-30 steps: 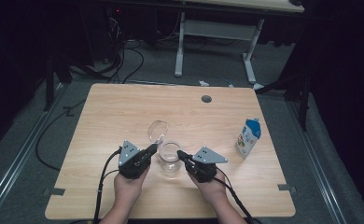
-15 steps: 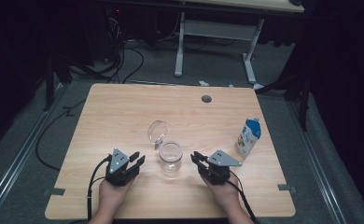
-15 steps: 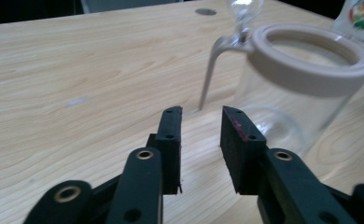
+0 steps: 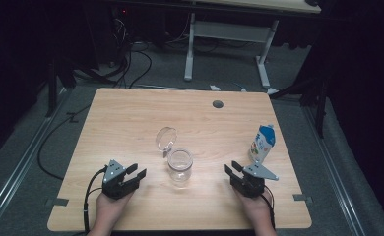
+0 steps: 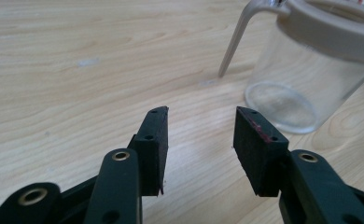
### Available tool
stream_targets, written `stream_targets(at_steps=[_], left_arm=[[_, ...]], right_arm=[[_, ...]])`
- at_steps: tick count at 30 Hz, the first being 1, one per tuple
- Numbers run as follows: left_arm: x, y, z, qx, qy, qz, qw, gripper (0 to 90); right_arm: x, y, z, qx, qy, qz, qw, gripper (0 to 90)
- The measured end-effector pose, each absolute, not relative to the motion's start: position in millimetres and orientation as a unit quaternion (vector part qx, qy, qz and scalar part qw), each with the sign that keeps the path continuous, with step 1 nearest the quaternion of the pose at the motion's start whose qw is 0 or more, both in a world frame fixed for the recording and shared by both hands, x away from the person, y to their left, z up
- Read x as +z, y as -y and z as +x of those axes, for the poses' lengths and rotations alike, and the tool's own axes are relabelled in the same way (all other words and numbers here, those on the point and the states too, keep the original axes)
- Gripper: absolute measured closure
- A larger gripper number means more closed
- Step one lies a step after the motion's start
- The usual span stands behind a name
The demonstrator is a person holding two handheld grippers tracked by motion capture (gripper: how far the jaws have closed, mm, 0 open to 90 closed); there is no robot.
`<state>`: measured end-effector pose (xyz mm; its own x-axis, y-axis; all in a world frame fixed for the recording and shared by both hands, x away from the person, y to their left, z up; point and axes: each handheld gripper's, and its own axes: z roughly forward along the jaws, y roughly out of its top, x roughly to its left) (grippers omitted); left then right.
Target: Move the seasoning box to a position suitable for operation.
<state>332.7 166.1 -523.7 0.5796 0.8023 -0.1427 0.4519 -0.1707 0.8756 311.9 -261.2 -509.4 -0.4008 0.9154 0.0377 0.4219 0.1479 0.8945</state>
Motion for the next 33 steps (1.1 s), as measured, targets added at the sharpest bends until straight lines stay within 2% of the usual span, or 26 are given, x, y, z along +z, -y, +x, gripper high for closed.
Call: stream_targets(at_steps=[7, 13, 21, 24, 28, 33], left_arm=[[-519.3, -164.0, 321.7, 0.204, -0.412, 0.74, 0.491, 52.2], [-520.4, -162.4, 327.3, 0.205, -0.412, 0.743, 0.487, 51.4], [-519.7, -166.0, 324.8, 0.21, -0.412, 0.737, 0.493, 51.2], [-519.6, -166.5, 324.4, 0.209, -0.412, 0.736, 0.494, 51.2], [-519.6, -167.3, 323.9, 0.213, -0.41, 0.737, 0.494, 51.1], [-519.0, -170.6, 323.2, 0.214, -0.412, 0.733, 0.497, 51.1]], right_arm=[[-510.0, 293.5, 300.3, 0.425, -0.697, 0.498, 0.295, 60.6], [-507.3, 318.6, 291.5, 0.415, -0.684, 0.514, 0.309, 59.3], [-494.1, 337.8, 299.5, 0.409, -0.661, 0.53, 0.339, 52.3], [-489.7, 338.8, 305.5, 0.407, -0.659, 0.528, 0.348, 52.4], [-481.2, 340.3, 321.8, 0.398, -0.65, 0.531, 0.369, 57.2], [-480.8, 342.2, 331.2, 0.404, -0.64, 0.538, 0.372, 62.7]])
